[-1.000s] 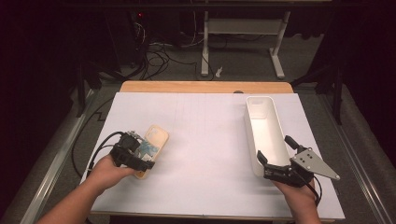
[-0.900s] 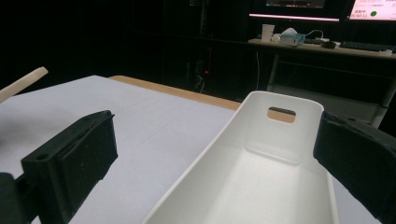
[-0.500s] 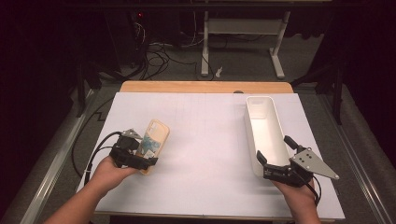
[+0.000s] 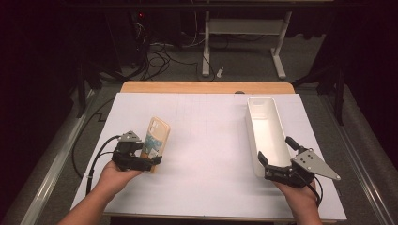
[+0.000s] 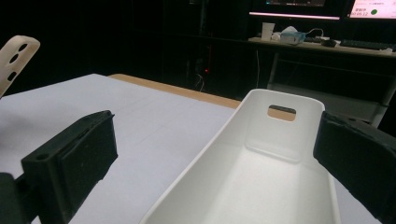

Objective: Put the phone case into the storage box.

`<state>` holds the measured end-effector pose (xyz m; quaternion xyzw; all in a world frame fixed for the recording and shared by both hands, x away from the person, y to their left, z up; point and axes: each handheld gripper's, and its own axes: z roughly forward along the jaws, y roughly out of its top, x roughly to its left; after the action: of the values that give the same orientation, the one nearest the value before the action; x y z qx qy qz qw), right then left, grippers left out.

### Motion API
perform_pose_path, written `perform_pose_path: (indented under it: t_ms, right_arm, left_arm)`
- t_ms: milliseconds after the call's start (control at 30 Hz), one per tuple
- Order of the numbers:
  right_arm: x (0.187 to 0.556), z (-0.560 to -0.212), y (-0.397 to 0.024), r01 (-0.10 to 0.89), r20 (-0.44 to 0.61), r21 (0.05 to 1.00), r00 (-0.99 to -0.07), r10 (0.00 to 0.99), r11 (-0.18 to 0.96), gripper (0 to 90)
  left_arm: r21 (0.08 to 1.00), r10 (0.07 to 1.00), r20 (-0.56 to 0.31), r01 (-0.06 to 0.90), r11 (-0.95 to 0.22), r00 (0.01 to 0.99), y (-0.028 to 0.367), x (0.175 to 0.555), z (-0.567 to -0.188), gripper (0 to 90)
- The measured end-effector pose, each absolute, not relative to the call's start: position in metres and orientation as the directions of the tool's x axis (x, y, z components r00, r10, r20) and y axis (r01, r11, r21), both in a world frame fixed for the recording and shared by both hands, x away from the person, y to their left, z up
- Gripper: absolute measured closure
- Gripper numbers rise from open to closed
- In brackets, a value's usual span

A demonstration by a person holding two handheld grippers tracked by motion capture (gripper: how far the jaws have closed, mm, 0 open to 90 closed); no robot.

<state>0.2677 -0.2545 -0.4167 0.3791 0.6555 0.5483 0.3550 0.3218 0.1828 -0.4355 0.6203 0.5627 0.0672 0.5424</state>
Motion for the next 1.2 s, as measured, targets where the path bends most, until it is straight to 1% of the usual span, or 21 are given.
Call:
perform_pose_path:
  t_ms: [167,200,467,600,800,867,1000,1200]
  right_arm:
    - [0.268,-0.417,-0.254,0.106,-0.053,0.988,-0.463,0.885,0.115,0.3]
    - [0.268,-0.417,-0.254,0.107,-0.054,0.987,-0.463,0.884,0.116,0.3]
    - [0.268,-0.418,-0.254,0.112,-0.053,0.987,-0.458,0.887,0.117,0.3]
    - [0.27,-0.419,-0.252,0.116,-0.056,0.985,-0.461,0.886,0.123,0.3]
    - [0.271,-0.418,-0.246,0.118,-0.063,0.984,-0.468,0.881,0.133,0.3]
    - [0.271,-0.418,-0.245,0.118,-0.061,0.984,-0.468,0.882,0.131,0.3]
    - [0.27,-0.413,-0.243,0.127,-0.048,0.984,-0.482,0.875,0.124,0.3]
    - [0.273,-0.404,-0.237,0.135,-0.049,0.982,-0.49,0.87,0.132,0.3]
  left_arm:
    - [0.761,0.752,-0.545,0.596,0.258,0.371,0.181,0.321,-0.433,11.5]
    - [0.771,0.755,-0.535,0.585,0.254,0.378,0.182,0.321,-0.433,11.5]
    - [0.799,0.725,-0.553,0.507,0.322,0.41,0.189,0.319,-0.428,11.5]
    - [0.814,0.717,-0.546,0.479,0.33,0.433,0.192,0.315,-0.43,11.6]
    - [0.807,0.69,-0.56,0.491,0.328,0.459,0.191,0.31,-0.438,11.6]
    - [0.799,0.672,-0.577,0.492,0.345,0.465,0.191,0.307,-0.437,11.6]
    - [0.808,0.652,-0.574,0.473,0.352,0.495,0.192,0.302,-0.435,11.6]
    - [0.797,0.624,-0.595,0.47,0.379,0.507,0.194,0.301,-0.43,11.6]
